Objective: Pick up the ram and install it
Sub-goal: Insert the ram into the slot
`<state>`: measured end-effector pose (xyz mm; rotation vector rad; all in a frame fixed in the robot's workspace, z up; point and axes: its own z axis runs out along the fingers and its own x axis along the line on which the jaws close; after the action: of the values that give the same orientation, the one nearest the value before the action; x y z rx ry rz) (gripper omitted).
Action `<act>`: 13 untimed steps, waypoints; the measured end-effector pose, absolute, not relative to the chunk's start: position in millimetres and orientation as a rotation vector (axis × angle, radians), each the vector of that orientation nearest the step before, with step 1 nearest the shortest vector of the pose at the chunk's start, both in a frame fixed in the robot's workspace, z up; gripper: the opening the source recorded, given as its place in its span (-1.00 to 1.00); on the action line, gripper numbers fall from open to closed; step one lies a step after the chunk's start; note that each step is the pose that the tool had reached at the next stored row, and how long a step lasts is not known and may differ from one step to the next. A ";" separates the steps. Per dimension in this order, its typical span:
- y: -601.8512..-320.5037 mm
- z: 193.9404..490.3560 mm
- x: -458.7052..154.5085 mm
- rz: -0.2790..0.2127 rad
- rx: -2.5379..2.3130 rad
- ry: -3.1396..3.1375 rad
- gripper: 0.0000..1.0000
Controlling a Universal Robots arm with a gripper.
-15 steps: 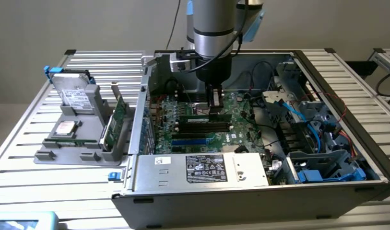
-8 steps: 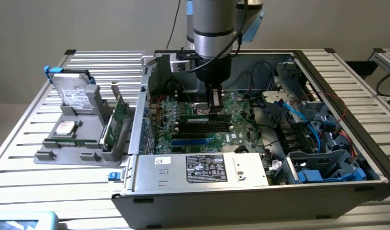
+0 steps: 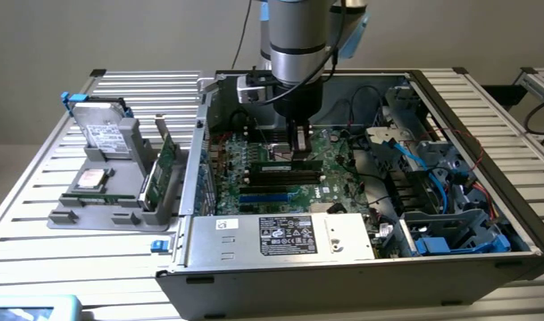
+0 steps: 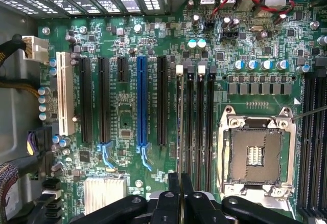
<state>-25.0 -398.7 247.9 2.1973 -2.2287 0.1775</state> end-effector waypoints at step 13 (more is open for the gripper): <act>-398.7 238.0 -25.0 0.175 2.198 -2.230 -0.74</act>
<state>-25.0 -398.7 238.0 2.1984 -2.2300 0.1751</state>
